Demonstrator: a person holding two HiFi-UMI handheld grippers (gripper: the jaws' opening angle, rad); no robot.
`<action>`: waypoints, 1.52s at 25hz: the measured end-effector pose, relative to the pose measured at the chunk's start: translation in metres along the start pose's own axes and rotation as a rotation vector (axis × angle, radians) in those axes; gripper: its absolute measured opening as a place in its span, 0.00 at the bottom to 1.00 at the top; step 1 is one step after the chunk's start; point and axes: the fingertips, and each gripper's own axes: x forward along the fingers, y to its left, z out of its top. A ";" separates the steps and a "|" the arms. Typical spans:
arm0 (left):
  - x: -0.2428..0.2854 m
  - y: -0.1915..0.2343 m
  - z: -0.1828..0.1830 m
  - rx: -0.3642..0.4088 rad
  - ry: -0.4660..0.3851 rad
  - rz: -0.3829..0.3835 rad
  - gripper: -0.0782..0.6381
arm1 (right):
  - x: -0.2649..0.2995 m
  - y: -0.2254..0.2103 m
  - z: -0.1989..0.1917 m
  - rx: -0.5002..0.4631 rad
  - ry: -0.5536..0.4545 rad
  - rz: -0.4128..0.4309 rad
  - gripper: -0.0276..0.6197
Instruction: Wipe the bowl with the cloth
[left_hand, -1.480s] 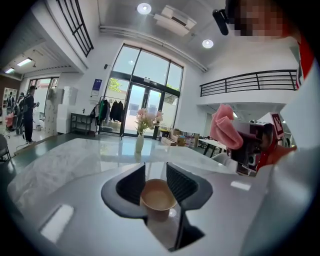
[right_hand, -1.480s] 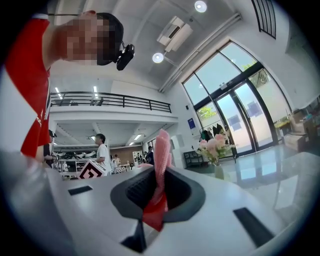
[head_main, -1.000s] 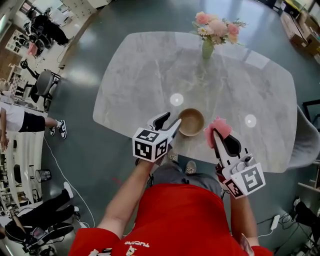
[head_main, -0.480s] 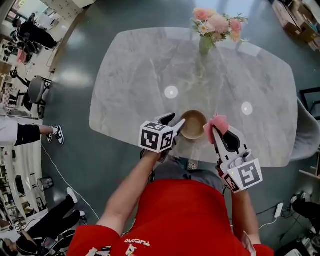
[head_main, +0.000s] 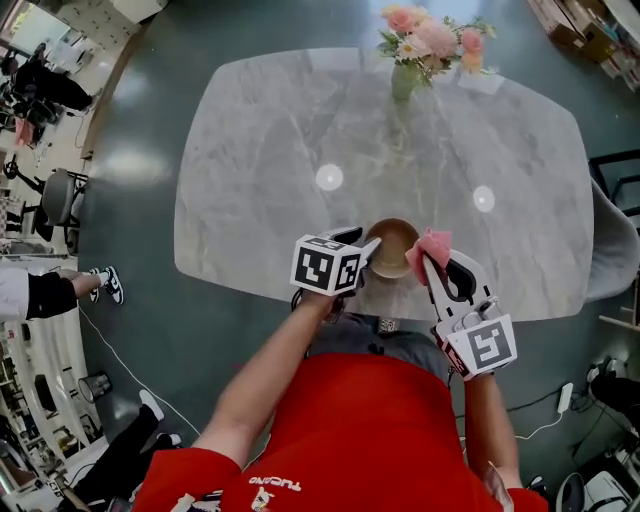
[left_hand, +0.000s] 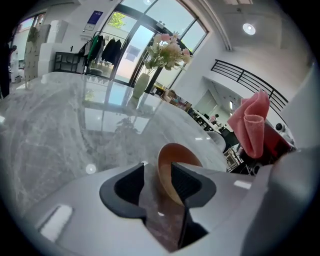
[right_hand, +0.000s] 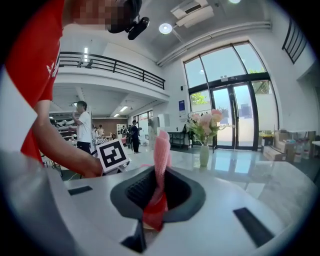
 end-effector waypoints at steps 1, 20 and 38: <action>0.001 0.000 0.000 -0.002 0.008 -0.010 0.35 | 0.001 0.000 0.000 -0.003 0.003 -0.010 0.08; 0.011 -0.002 -0.004 0.023 0.090 0.013 0.17 | 0.023 -0.001 -0.026 -0.141 0.108 0.052 0.08; 0.002 -0.008 0.007 0.078 0.016 0.176 0.13 | 0.083 0.034 -0.105 -0.585 0.552 0.345 0.08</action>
